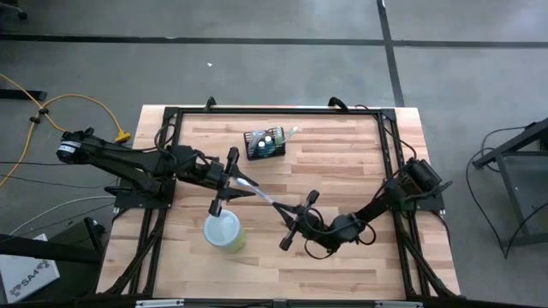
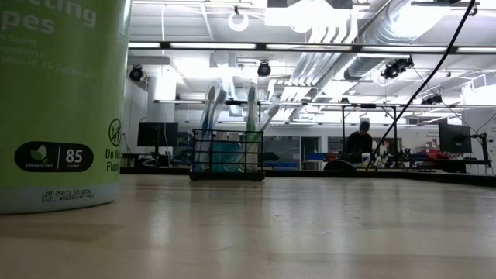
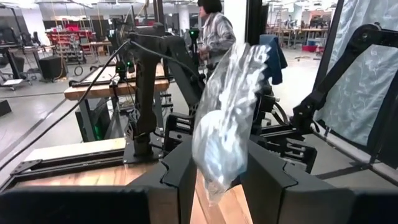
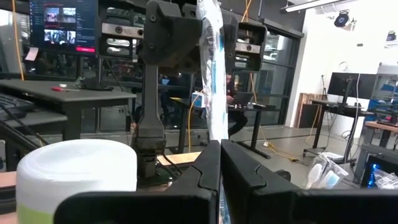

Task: Pick & Place toothbrushing station
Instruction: Put the blue toothbrush into the black bin mesh mesh organizer

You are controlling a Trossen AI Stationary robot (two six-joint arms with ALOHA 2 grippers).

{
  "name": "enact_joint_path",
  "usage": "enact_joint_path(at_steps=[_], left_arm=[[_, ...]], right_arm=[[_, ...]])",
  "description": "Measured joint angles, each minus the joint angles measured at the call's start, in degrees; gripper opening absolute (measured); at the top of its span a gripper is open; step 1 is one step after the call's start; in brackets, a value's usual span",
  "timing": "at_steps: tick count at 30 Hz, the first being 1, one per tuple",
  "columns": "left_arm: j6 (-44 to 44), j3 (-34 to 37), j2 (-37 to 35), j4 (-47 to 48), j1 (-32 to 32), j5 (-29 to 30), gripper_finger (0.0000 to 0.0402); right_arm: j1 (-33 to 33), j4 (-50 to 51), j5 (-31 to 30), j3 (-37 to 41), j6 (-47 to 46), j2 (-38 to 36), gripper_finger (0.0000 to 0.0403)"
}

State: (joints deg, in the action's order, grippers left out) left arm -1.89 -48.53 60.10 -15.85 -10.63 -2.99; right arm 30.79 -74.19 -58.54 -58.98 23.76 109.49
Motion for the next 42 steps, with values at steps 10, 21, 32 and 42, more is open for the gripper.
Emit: enact_joint_path(at_steps=[10,21,32,42], left_arm=[[0.4,0.0,-0.3,0.4,0.0,0.0,0.0107],[1.8,0.0,-0.8,1.3,0.0,0.2,0.0097],[1.9,0.0,-0.8,1.7,0.0,0.3,0.0011],[1.9,0.0,-0.8,1.8,0.0,0.3,0.0008]], right_arm=[[0.0,0.0,-0.1,0.0,0.0,0.0,0.0002],[0.0,0.0,-1.2,0.0,0.0,0.0,0.0002],[0.0,0.1,-1.3,0.0,0.0,0.0,0.0002],[0.0,0.4,-1.1,0.0,0.0,0.0,0.0002]])
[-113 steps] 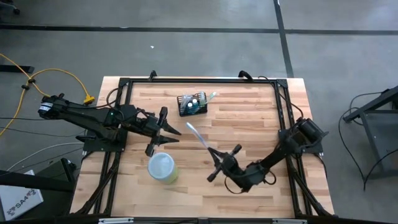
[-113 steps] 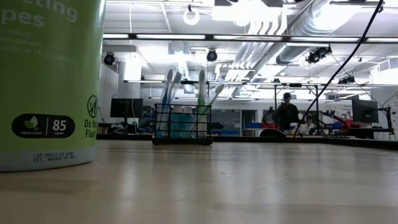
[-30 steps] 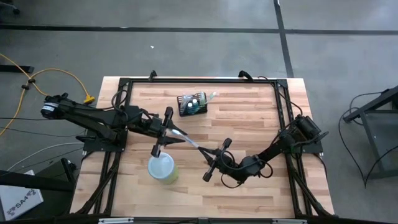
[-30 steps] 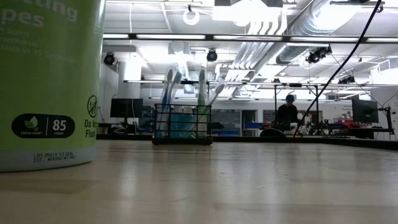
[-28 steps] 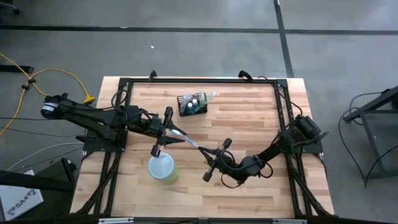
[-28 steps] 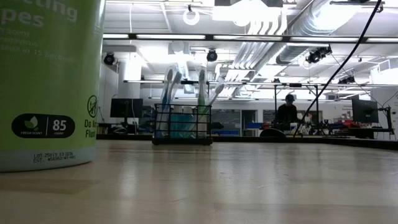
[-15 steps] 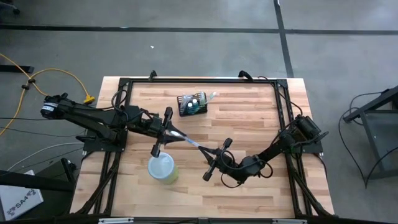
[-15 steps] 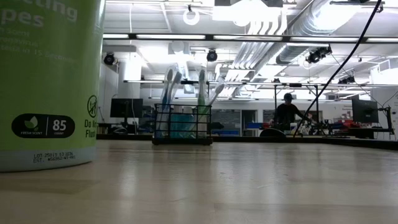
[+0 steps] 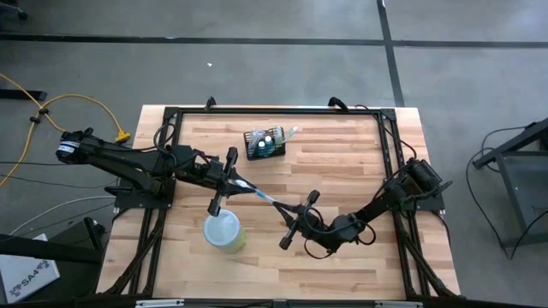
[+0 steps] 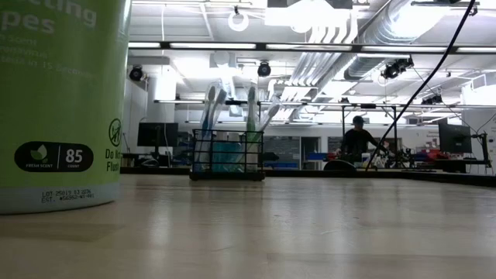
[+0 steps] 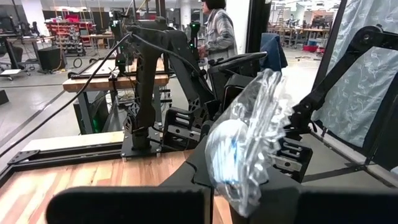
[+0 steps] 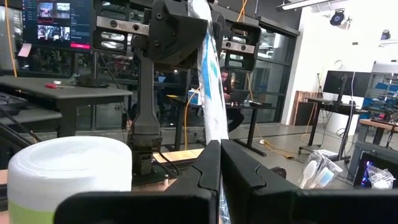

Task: Pick & Place toothbrushing station
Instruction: Put the blue toothbrush into the black bin mesh mesh organizer

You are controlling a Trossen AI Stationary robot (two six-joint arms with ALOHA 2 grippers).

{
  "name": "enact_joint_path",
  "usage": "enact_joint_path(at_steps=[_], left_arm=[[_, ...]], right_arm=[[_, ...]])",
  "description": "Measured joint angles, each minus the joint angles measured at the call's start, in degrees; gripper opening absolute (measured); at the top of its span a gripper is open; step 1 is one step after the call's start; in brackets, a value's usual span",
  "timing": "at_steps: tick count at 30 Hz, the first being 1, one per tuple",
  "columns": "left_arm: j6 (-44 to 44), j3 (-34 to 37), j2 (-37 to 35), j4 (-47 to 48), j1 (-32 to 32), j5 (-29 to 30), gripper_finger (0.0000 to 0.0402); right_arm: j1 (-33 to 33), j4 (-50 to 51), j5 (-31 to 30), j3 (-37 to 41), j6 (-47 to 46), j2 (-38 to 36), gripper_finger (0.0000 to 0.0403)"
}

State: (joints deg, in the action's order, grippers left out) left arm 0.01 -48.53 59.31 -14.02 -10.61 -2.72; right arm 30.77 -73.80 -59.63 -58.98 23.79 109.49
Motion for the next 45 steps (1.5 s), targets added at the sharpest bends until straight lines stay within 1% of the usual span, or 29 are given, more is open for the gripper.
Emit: enact_joint_path(at_steps=[8,13,18,21,24,30,36,38,43,45], left_arm=[[0.0,0.0,0.0,0.0,0.0,0.0,0.0007],[0.0,0.0,0.0,-0.2,-0.1,-0.4,0.0007],[0.0,0.0,0.0,0.0,0.0,-0.2,0.0006],[0.0,0.0,0.0,0.0,0.0,-0.1,0.0006],[0.0,0.0,0.0,0.0,0.0,0.0,0.0006],[0.0,0.0,0.0,0.0,0.0,0.0,0.0006],[0.0,0.0,0.0,0.7,0.0,0.1,0.0006],[0.0,0.0,0.0,1.7,0.0,1.9,0.0006],[-1.9,0.0,-0.8,5.3,0.0,13.4,0.0006],[-2.1,0.0,-1.1,6.4,0.1,15.9,0.0006]], right_arm=[[0.0,0.3,0.2,0.0,0.0,0.0,0.0002],[0.0,0.6,5.2,0.0,0.0,0.0,0.0002],[0.0,1.6,5.3,0.0,-0.1,0.0,0.0006],[0.0,1.7,5.5,0.0,-0.5,0.0,0.0023],[-0.1,1.9,5.3,0.0,-0.6,0.0,0.0051],[0.0,1.9,1.3,0.0,-0.4,0.0,0.0105],[0.1,1.0,-1.2,0.0,3.1,0.0,0.0143],[0.4,0.1,-2.3,0.0,3.9,0.0,0.0154],[1.5,-1.4,-5.1,0.0,7.3,0.0,0.0175],[2.0,-1.6,-6.8,0.0,8.0,0.0,0.0182]])
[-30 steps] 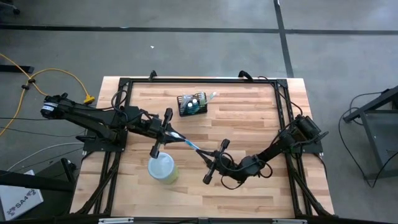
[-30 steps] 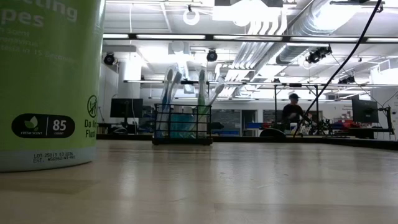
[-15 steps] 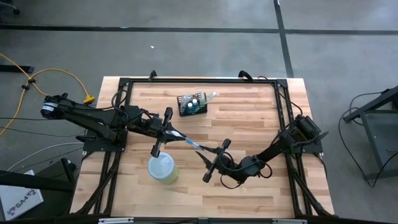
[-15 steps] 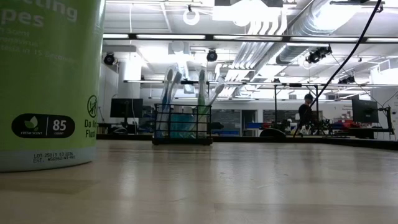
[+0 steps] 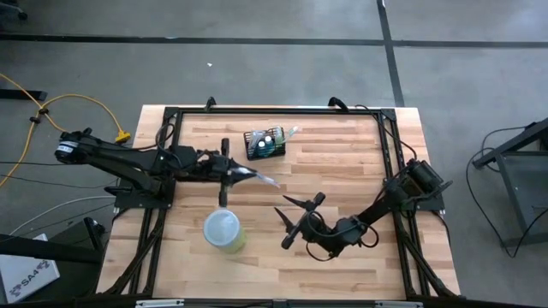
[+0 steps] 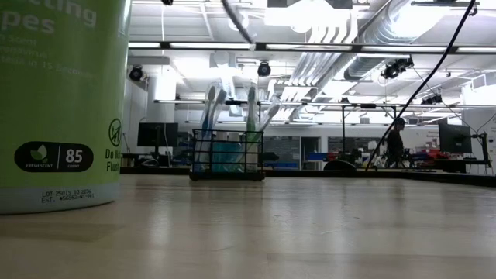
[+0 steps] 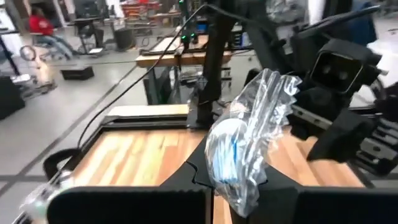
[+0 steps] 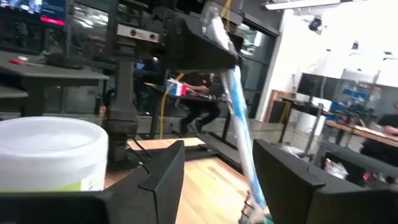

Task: Pick & Place toothbrushing station
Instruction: Put the blue toothbrush into the black bin mesh mesh organizer

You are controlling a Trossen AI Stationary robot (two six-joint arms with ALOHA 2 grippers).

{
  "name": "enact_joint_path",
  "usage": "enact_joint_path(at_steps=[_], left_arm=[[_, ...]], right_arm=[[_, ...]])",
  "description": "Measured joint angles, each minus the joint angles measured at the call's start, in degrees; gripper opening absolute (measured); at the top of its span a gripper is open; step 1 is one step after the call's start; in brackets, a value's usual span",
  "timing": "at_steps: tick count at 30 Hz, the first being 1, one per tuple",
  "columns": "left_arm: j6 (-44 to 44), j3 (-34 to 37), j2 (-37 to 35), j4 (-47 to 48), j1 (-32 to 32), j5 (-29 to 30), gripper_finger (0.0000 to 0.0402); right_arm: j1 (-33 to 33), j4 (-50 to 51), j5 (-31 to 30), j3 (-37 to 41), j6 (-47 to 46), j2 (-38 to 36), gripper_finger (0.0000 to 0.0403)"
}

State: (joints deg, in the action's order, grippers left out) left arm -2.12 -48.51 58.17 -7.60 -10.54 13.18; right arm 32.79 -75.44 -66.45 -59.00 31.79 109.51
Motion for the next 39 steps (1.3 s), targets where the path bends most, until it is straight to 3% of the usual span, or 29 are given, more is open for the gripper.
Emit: enact_joint_path(at_steps=[5,10,16,22,32,39], left_arm=[[2.9,0.0,-1.9,5.3,2.7,1.0,0.0006],[6.3,0.0,-3.2,11.2,10.0,1.3,0.0006],[6.7,0.0,-2.9,15.0,20.2,-4.0,0.0006],[6.9,0.0,-2.9,17.8,26.7,-4.8,0.0006],[6.2,0.0,-2.8,21.1,32.5,-4.7,0.0006],[6.0,0.0,1.4,21.3,33.8,-7.0,0.0006]], right_arm=[[1.2,-0.1,-4.7,0.0,0.0,0.0,0.019],[1.8,0.0,-5.7,0.0,-0.3,0.0,0.0189],[1.7,0.1,-6.1,0.0,-0.5,0.0,0.0189],[1.7,0.2,-7.3,0.0,-0.5,0.0,0.0189],[1.7,0.2,-7.4,0.0,-0.5,0.0,0.0189],[1.7,0.2,-7.7,0.0,-0.6,0.0,0.0189]])
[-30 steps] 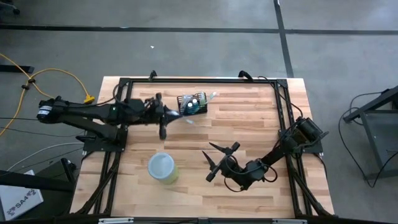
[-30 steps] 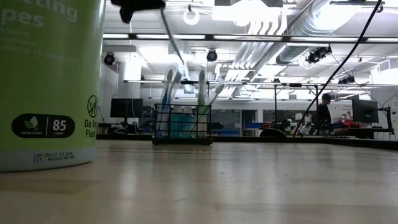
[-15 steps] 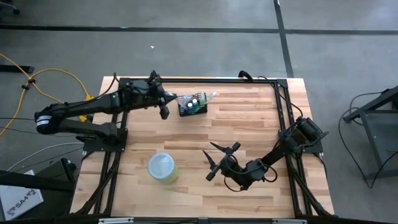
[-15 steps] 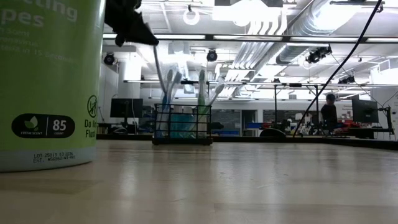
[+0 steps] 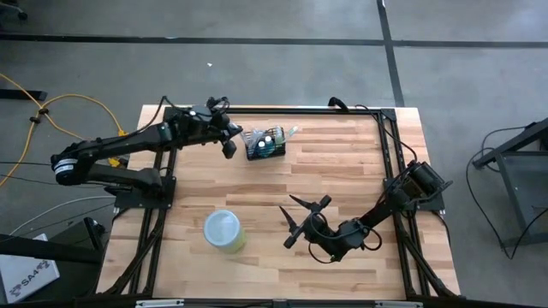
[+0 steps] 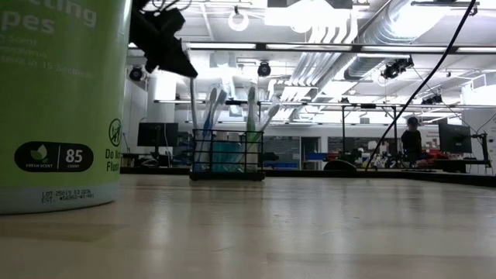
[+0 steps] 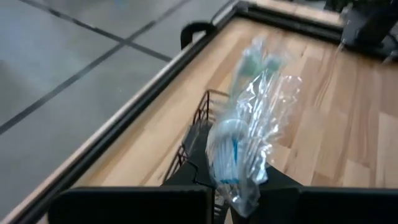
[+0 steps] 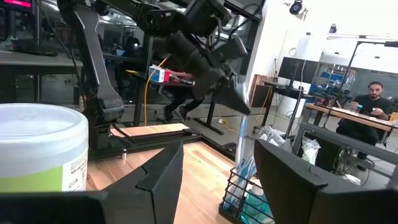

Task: Pick & Place toothbrushing station
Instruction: Put the blue toothbrush into the black bin mesh mesh organizer

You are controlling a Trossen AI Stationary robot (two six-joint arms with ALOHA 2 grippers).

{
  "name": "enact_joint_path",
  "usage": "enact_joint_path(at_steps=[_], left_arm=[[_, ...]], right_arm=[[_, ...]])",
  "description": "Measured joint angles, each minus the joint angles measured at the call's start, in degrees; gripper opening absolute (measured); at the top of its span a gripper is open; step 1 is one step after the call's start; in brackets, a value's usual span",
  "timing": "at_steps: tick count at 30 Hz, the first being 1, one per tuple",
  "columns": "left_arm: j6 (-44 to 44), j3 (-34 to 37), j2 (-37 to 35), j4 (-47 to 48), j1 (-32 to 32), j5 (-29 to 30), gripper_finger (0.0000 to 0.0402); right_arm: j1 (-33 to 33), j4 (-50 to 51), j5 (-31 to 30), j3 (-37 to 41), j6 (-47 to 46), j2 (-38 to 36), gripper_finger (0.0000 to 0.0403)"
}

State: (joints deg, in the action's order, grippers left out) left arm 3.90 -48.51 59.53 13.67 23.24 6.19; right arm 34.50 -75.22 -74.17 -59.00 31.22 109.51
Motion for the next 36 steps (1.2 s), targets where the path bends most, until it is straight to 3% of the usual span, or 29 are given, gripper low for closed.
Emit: enact_joint_path(at_steps=[18,36], left_arm=[[0.0,0.0,10.8,-1.4,-0.1,-0.1,0.0007],[-4.6,0.0,11.9,-2.5,-0.7,-0.5,0.0104]], right_arm=[[0.0,0.0,-0.9,0.0,0.0,0.0,0.0188],[0.0,0.0,-0.9,0.0,-0.2,0.0,0.019]])
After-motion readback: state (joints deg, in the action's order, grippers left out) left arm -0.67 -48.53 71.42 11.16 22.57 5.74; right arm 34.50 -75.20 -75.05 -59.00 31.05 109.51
